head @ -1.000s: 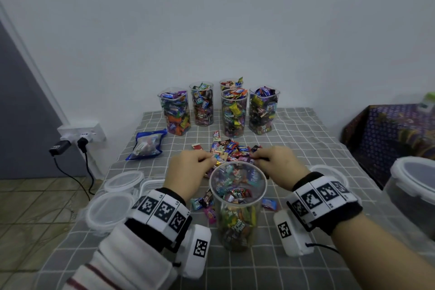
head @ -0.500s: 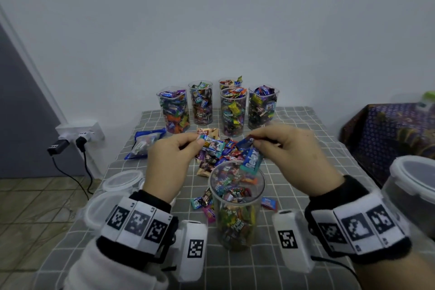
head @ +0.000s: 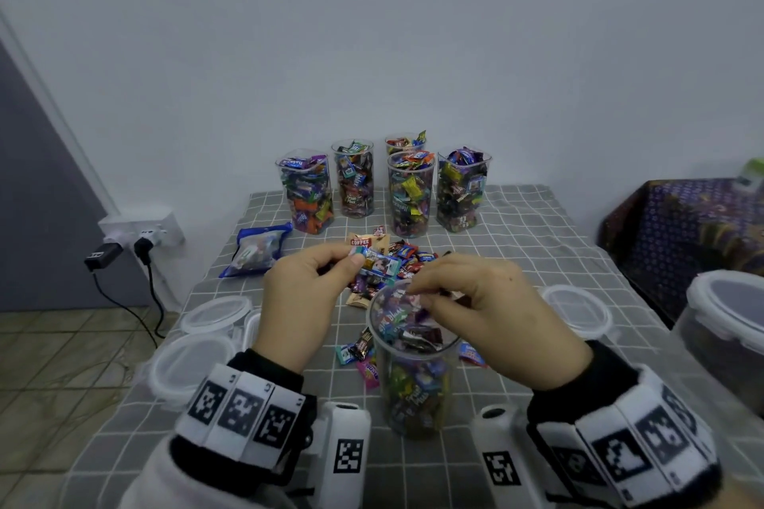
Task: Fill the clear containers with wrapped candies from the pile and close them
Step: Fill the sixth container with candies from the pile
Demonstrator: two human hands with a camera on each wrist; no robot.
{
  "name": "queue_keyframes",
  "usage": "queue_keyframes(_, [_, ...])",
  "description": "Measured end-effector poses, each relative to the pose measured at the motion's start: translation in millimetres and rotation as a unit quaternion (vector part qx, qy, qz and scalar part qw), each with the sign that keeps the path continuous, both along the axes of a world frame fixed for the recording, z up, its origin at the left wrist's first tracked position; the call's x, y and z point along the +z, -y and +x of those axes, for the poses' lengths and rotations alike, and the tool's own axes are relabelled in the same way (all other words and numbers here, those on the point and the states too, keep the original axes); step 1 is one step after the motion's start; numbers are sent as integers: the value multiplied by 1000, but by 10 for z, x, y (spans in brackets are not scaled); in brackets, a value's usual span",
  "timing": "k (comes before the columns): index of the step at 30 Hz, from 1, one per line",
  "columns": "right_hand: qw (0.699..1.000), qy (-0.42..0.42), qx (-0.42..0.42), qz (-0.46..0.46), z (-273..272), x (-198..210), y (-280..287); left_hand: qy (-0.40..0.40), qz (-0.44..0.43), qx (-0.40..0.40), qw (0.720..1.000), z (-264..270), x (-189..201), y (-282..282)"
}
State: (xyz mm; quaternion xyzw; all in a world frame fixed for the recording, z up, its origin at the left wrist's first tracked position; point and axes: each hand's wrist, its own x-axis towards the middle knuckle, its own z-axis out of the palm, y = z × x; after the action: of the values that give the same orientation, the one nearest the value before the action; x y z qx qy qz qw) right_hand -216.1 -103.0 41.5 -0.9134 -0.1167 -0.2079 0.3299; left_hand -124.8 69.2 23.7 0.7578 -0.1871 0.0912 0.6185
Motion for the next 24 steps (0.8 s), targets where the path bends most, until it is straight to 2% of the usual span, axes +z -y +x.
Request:
queue_keyframes(5, [994,57,-47,83,-74,-137,26,3,-7,-13,1000,-45,23,-12])
queue_keyframes(6, [992,47,-49,106,-95,-188,38,7,-10,-16,1000,-59,42,-19])
queue_keyframes(8, [983,-45,-26,175,-132,-305,43,11,-19,-27,999,-82,79,-29])
queue_keyframes(10, [948,-137,28,285,-144,-438,18,12,-11,-53,998,-118,111,-28])
queue_keyframes(12, [919,-163,61,353,-131,-562,-17,14,14,-88,996,-171,132,-8])
queue_keyframes(18, [913,-134,68,378,-130,-620,-47,81,132,-118,981,-351,154,73])
queue_keyframes(24, [918,-115,56,375,-133,-649,-31,132,165,-107,972,-362,133,89])
